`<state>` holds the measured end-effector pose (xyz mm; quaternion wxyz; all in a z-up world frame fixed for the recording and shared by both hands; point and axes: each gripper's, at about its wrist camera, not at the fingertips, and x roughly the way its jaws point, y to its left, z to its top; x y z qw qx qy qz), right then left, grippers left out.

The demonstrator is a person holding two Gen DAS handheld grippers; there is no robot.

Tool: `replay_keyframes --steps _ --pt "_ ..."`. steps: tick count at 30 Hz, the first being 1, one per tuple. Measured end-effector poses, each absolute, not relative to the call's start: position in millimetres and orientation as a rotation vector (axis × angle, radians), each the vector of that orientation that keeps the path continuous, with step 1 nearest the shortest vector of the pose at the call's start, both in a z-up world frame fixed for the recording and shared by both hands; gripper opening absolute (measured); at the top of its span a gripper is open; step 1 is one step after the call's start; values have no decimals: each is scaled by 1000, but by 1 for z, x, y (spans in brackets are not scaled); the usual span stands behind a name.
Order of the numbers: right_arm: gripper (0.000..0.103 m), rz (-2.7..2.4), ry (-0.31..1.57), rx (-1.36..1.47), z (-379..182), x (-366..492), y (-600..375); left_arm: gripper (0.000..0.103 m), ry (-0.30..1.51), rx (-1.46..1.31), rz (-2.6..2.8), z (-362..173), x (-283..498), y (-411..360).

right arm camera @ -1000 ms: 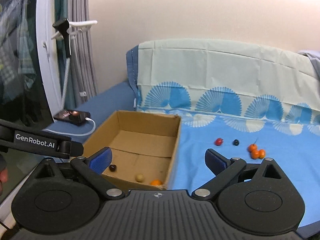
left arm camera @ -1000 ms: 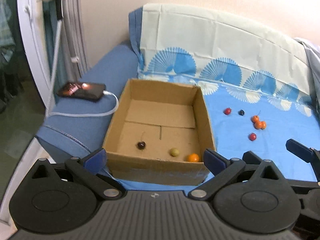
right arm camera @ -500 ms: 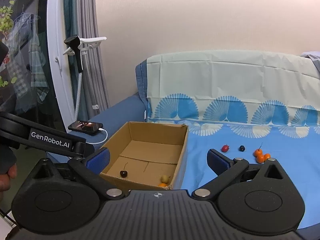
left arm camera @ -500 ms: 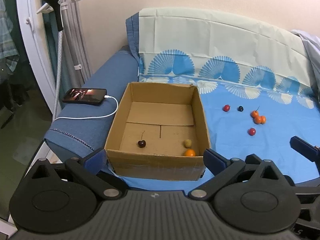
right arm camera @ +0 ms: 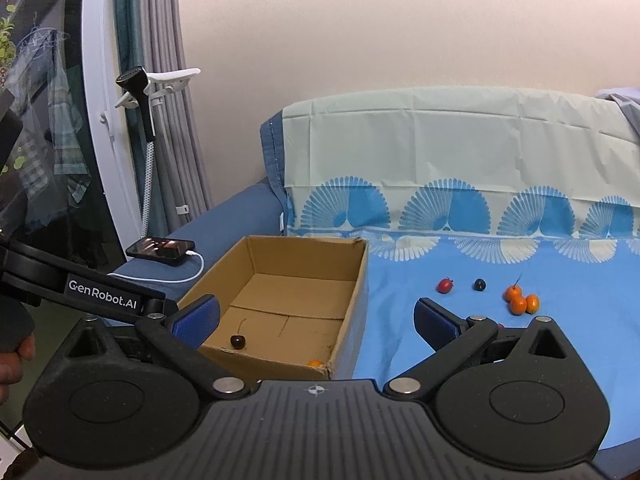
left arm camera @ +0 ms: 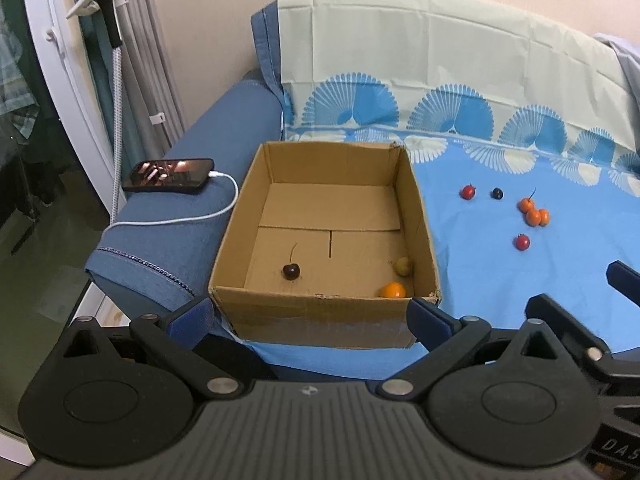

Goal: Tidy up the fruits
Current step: 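Withdraw both grippers and move back toward the remaining fruits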

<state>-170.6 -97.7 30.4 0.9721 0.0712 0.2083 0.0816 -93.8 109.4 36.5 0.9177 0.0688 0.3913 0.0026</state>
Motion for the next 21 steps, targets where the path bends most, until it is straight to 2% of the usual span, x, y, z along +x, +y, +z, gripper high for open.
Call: replay_keyframes --steps 11,21 --pt "102 -40 477 186 3 -139 -159 103 834 184 -94 14 -49 58" --pt "102 -235 526 221 -43 -78 -243 103 909 180 -167 -24 40 -18"
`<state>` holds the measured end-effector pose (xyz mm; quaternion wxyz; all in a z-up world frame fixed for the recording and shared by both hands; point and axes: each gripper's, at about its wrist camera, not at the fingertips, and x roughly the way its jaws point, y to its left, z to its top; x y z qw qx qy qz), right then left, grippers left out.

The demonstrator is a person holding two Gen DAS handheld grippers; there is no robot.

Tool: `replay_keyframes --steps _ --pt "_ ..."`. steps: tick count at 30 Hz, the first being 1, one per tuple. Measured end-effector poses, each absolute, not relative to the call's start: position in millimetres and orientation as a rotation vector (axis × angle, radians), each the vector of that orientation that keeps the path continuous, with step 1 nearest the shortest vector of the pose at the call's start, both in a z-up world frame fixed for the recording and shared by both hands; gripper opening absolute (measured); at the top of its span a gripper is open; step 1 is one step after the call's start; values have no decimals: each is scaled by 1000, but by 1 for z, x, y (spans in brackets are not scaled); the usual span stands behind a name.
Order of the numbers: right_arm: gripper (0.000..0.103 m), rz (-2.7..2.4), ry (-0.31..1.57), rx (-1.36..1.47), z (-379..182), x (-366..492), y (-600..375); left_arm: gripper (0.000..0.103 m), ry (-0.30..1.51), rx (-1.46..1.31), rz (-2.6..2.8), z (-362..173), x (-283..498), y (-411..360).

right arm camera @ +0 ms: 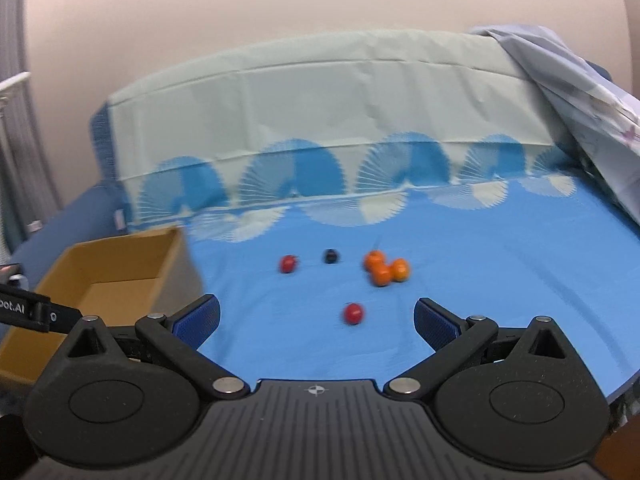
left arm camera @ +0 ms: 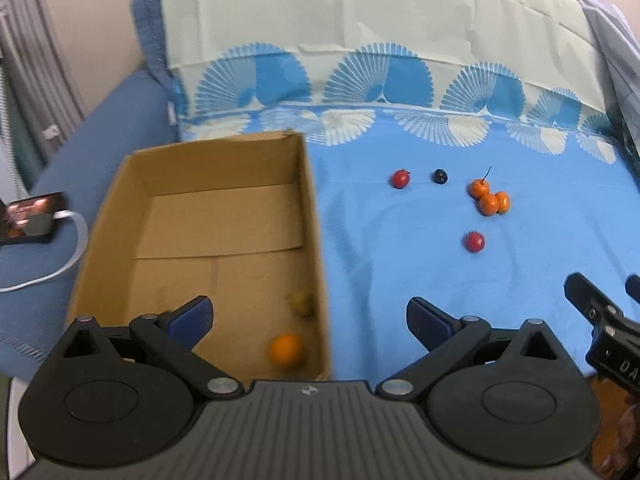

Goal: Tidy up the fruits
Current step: 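Withdraw both grippers and move back toward the remaining fruits, then grasp the red tomato with the left gripper while the right grasps an orange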

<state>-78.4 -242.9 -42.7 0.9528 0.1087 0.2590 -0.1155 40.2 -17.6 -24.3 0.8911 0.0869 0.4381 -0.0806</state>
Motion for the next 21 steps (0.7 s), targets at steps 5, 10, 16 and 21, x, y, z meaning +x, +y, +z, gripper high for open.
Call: replay_keyframes --steps 5,10,16,21 --pt "102 -273 538 229 -75 -26 -285 103 921 154 -162 -60 110 -69" --pt "102 -220 645 324 -120 43 -323 103 957 172 -162 -106 179 -113" --pt "102 -278 749 392 -182 119 -348 103 1059 157 -190 -168 248 -146" --pt "102 -335 800 501 -221 163 -360 103 1060 183 -216 -201 289 -168"
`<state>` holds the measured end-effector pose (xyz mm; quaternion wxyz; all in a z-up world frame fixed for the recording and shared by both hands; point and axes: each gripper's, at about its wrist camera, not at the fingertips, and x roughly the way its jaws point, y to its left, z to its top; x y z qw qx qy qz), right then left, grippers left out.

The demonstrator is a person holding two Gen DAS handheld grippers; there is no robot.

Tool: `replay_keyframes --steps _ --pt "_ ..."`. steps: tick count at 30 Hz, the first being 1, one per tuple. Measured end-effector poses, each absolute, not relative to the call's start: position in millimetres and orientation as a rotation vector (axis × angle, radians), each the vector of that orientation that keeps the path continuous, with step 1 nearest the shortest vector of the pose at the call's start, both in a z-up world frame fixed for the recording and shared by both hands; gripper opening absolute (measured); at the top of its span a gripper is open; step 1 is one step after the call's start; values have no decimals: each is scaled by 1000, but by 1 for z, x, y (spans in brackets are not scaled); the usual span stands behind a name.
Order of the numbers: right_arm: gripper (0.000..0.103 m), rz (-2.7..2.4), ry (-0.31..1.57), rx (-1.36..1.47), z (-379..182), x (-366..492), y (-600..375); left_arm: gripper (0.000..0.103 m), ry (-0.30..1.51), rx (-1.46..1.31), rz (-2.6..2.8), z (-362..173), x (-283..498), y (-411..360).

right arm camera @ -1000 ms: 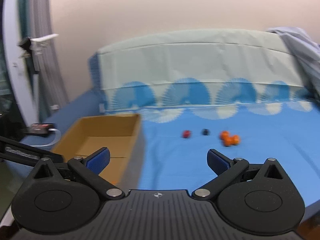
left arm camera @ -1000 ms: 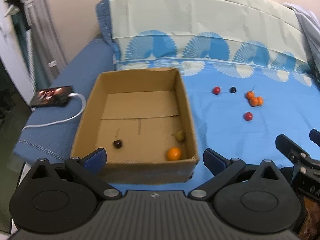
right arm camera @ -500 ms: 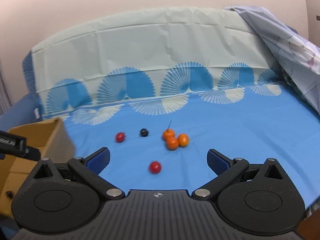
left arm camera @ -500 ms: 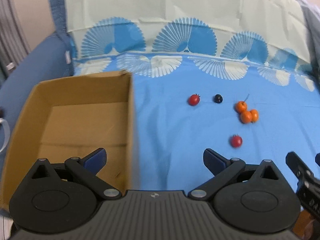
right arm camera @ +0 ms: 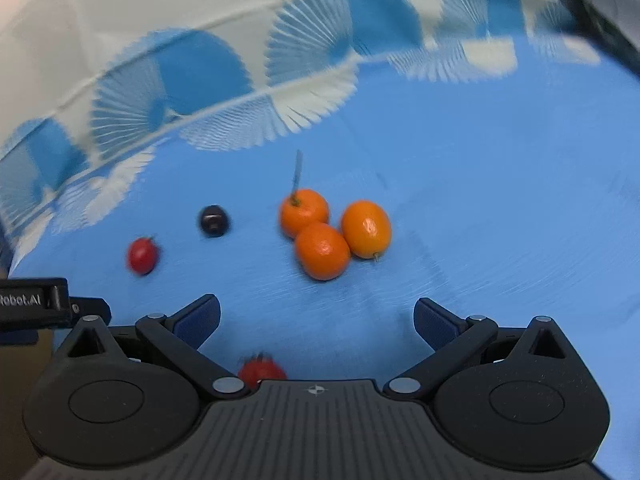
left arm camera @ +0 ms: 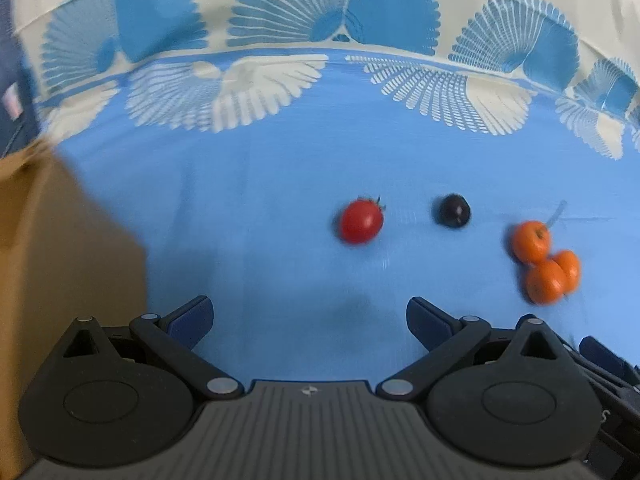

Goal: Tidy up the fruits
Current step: 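Grasp the red tomato with the left gripper while the right grasps an orange, then carry the red tomato and the orange over the cardboard box with both grippers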

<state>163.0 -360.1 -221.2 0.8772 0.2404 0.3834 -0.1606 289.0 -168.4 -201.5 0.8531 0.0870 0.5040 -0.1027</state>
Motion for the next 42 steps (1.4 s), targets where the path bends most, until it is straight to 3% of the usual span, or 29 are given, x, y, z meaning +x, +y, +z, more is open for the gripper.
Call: replay_keyframes --steps 10,13,14,15,16,17,18,19,29,42 --pt "102 -353 755 345 -240 208 -352 103 1113 185 -203 -242 355 -190" --pt "93 -383 754 283 -240 207 -347 103 1108 195 -210 -242 357 -192" --pt "82 -394 749 273 -239 206 -348 103 1109 199 -209 -240 357 -193" --pt "67 -406 745 259 -239 205 -349 97 1109 203 -218 -238 356 -194" --pt "57 -411 741 244 -238 204 -350 82 1104 200 -247 -235 354 -194" --pt "38 -407 738 233 -237 201 -351 71 1084 202 -282 -231 351 -195" --pt "37 -400 738 236 -237 199 -352 37 1061 212 -307 -227 347 -197" --pt "37 -402 734 245 -237 197 -353 32 1054 225 -338 -223 342 -199" --pt "37 -380 703 400 -227 174 -363 32 1054 202 -377 -192 305 -190" --pt "37 -302 655 360 -133 49 -324 32 1050 109 -358 -104 183 -117"
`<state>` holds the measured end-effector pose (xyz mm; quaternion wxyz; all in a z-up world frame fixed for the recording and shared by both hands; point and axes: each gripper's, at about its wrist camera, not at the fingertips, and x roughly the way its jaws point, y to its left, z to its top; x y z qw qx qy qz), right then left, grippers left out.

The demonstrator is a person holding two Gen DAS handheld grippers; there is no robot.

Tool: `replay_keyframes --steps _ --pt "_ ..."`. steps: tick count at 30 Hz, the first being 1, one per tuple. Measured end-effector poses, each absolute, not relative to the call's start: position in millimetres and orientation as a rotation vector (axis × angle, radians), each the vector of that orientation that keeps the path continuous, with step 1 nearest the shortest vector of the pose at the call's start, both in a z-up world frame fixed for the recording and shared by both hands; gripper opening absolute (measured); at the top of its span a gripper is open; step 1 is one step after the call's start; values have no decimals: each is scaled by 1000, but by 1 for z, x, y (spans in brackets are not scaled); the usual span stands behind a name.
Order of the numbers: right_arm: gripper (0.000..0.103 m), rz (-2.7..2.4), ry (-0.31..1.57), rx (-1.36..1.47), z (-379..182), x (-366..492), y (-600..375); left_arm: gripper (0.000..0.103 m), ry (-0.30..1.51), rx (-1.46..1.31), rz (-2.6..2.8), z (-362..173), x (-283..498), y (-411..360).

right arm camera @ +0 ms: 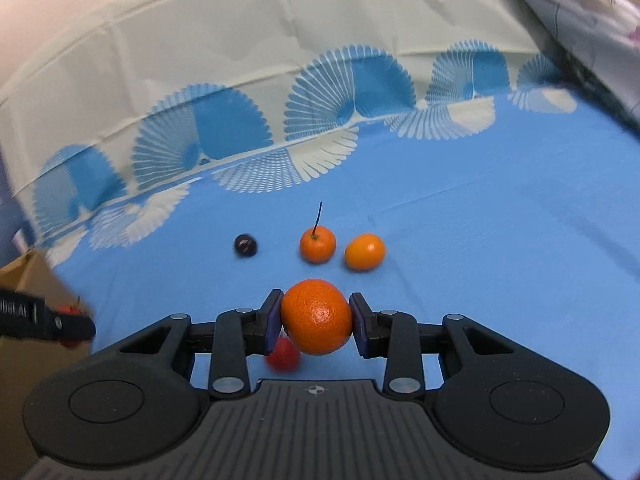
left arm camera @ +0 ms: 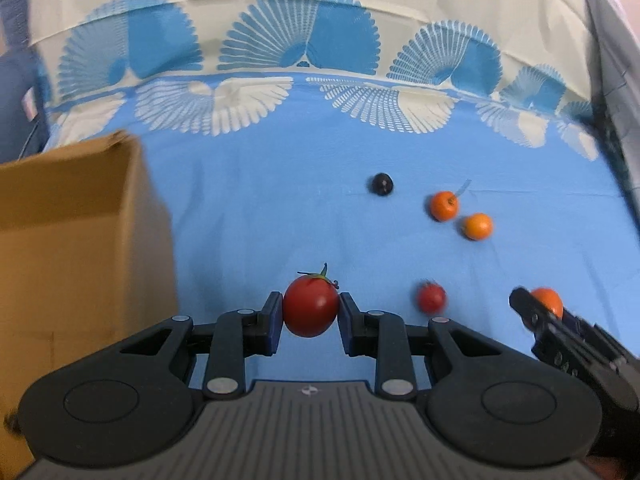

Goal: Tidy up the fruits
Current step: 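Carry the red tomato and the orange over the cardboard box with both grippers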

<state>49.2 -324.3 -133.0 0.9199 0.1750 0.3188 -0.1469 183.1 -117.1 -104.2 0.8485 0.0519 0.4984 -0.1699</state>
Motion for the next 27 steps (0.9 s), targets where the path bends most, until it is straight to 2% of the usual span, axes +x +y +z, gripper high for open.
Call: replay_keyframes --steps 15,21,27 --pt "37 -37 665 307 -40 -76 -223 32 1001 53 -302 -20 28 0" --pt "37 68 624 223 -9 -111 -172 32 944 39 -232 -3 -31 57" --pt "37 131 640 155 -2 -139 -129 32 901 1 -186 0 -72 99"
